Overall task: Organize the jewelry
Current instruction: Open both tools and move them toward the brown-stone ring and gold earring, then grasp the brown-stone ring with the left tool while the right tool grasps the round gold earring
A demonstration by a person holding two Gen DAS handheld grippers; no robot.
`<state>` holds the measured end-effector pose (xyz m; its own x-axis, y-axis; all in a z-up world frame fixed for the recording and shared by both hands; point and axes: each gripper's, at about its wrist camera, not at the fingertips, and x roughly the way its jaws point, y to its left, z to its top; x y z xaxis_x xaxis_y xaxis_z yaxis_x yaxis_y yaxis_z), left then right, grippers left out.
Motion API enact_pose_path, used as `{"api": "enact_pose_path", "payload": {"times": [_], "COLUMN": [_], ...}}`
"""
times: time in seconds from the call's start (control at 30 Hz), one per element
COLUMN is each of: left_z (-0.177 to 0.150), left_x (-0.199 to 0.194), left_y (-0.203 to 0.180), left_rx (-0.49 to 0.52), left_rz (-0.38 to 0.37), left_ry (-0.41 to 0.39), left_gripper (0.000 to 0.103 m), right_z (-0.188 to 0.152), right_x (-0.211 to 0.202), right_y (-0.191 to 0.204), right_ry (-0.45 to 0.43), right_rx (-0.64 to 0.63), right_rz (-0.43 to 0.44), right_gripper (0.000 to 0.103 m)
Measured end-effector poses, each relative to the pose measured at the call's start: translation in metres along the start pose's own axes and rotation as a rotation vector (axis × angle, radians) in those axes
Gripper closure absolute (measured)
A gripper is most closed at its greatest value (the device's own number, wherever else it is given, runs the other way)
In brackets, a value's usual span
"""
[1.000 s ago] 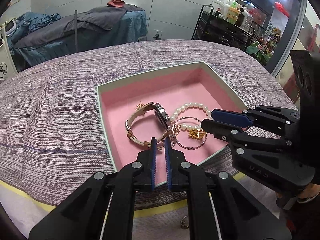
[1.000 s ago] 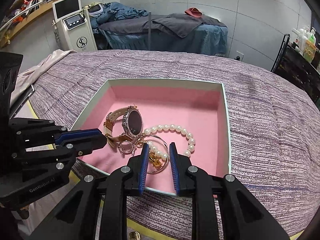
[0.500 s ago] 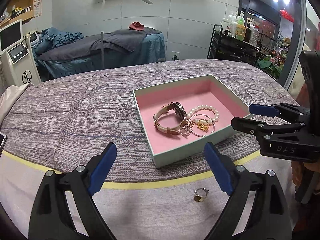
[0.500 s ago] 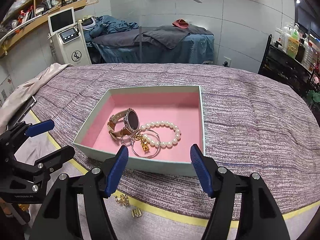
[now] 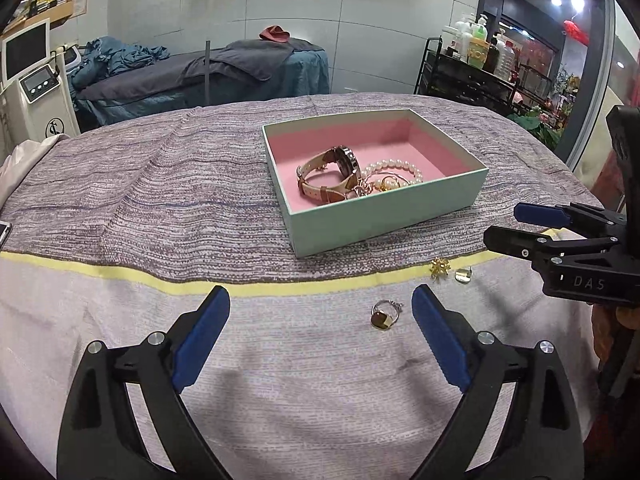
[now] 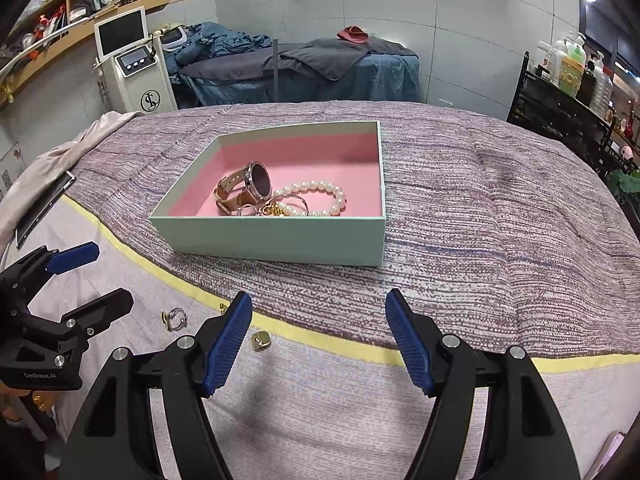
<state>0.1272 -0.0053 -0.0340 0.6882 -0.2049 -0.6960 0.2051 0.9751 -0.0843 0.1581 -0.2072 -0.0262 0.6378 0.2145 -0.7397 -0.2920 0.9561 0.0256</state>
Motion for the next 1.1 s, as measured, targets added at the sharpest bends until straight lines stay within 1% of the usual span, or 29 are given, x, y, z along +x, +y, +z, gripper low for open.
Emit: {"api": "enact_pose_path", "payload": {"times": [0.33,0.63,0.7,0.77,0.8,0.9,0.97,1.1], "left_z": [-0.02,-0.025,-0.027,-0.026,-0.027,-0.026,-0.025,-0.022], "left_x": [-0.001,0.001,0.002,0.005,0.007,0.011,0.014,0.021], "left_y": [-0.004,-0.014,-0.017,-0.018,-0.018,-0.019,-0.021,-0.025], "left_rx": [0.003,0.029,0.039,0.04,0.039,0.042,0.048,0.069], "left_rz": [0.0,-0.01,-0.008,-0.017,-0.022,-0.031,-0.041,-0.052], "left_ry": [0.018,0.026,0.025,0.035,0.042,0.057,0.067,0.087], "left_gripper": [0.012,0.012,0.016,0.024,0.026,0.035,0.045,0.056], "right_z": [-0.021,-0.031,-0.032,-0.032,-0.031,-0.029,-0.028,-0.024], "right_x": [-0.002,0.001,0.003,0.005,0.006,0.009,0.013,0.018], "right_y": [0.008,0.012,0.014,0.015,0.017,0.023,0.027,0.031], "right_ry": [0.024,0.049,0.059,0.066,0.068,0.076,0.082,0.087], "right_rx": [-0.037,-0.071,-0.08,-0.089,-0.097,-0.126,-0.147,-0.16], "right_rz": [0.013,0.02,0.021,0.021,0.023,0.029,0.027,0.027], "right_gripper": [0.035,0.035,0.036,0.037,0.038,0.044,0.049,0.055]}}
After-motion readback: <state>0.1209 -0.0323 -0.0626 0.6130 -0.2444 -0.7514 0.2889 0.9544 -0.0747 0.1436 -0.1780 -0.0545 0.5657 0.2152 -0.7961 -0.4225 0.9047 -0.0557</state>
